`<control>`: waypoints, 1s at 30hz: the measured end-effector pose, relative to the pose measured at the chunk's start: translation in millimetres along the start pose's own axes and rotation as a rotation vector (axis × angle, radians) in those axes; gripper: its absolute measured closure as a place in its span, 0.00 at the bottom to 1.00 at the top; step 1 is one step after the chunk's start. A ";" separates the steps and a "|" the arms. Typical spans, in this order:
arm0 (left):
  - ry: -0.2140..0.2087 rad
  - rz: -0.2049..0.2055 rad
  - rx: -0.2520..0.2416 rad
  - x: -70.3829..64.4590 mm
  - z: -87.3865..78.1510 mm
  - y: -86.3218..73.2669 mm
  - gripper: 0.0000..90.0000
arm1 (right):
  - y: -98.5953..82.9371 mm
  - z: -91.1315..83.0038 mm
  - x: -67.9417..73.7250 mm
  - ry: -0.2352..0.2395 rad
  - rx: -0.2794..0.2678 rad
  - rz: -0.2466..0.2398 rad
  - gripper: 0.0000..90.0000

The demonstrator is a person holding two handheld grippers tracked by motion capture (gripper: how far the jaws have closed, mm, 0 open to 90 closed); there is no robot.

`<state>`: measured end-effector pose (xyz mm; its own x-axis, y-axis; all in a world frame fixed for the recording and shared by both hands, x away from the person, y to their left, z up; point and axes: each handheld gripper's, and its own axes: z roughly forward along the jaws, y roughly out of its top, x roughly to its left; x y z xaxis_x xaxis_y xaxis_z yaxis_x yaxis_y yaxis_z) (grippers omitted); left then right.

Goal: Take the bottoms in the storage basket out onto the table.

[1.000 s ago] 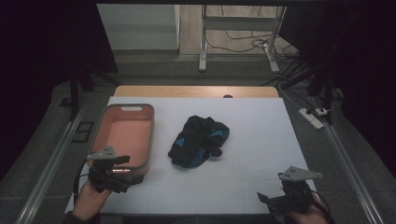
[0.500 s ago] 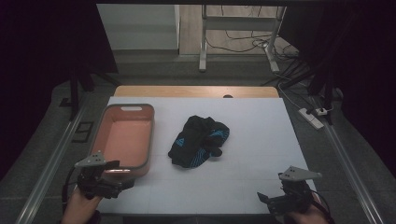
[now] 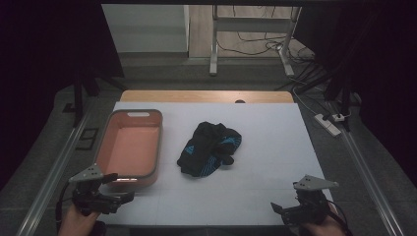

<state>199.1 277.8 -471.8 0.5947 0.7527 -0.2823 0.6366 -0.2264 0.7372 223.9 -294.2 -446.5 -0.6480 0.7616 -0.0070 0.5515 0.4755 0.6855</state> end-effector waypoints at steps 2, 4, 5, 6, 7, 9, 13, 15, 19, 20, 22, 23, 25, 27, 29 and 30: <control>0.007 -0.003 -0.003 0.5 -2.3 -2.0 0.00 | 0.0 0.2 0.0 -0.002 0.002 0.001 0.00; 0.009 -0.007 -0.009 0.8 -4.8 -3.8 0.00 | 0.1 0.2 -0.1 -0.004 0.002 0.004 0.00; 0.011 -0.009 -0.012 0.8 -6.0 -4.7 0.00 | 0.1 0.2 -0.3 -0.006 0.003 0.005 0.00; 0.014 -0.011 -0.016 0.9 -7.2 -5.5 0.00 | 0.0 0.2 -0.6 -0.006 0.003 0.005 0.00; 0.015 -0.013 -0.018 1.0 -8.3 -6.4 0.00 | 0.0 0.2 -0.6 -0.006 0.001 0.007 0.00; 0.020 -0.018 -0.021 1.5 -10.7 -8.0 0.00 | 0.0 0.3 -0.7 -0.006 0.002 0.010 0.00; 0.034 -0.025 -0.025 2.4 -15.1 -11.2 0.00 | 0.1 0.3 -0.9 -0.007 0.001 0.011 0.00; 0.043 -0.030 -0.027 2.7 -17.2 -12.9 0.00 | 0.1 0.3 -1.0 -0.007 0.001 0.014 0.00; 0.058 -0.035 -0.031 3.0 -21.6 -16.2 0.00 | 0.1 0.3 -1.1 -0.005 0.002 0.014 0.00; 0.061 -0.035 -0.032 3.0 -22.6 -17.0 0.00 | 0.1 0.4 -1.1 -0.005 0.002 0.014 0.00; 0.067 -0.036 -0.029 2.7 -24.2 -18.5 0.00 | 0.2 0.5 -0.9 -0.006 0.002 0.013 0.00; 0.068 -0.036 -0.029 2.5 -25.2 -19.2 0.00 | 0.2 0.5 -0.9 -0.006 0.002 0.013 0.00; 0.076 -0.038 -0.018 2.1 -26.2 -20.6 0.00 | 0.3 0.4 -0.7 -0.007 0.003 0.012 0.00; 0.078 -0.041 -0.014 1.9 -27.5 -21.8 0.00 | 0.4 0.4 -0.6 -0.007 0.003 0.012 0.00; 0.082 -0.043 -0.009 1.7 -28.7 -23.0 0.00 | 0.6 0.5 -0.6 -0.008 0.007 0.010 0.00; 0.083 -0.044 -0.008 1.5 -29.2 -23.5 0.00 | 0.6 0.5 -0.6 -0.006 0.008 0.010 0.00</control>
<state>170.7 302.3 -471.7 0.5233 0.8105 -0.2633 0.6571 -0.1870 0.7302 224.9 -294.2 -446.4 -0.6391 0.7691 -0.0048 0.5619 0.4712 0.6799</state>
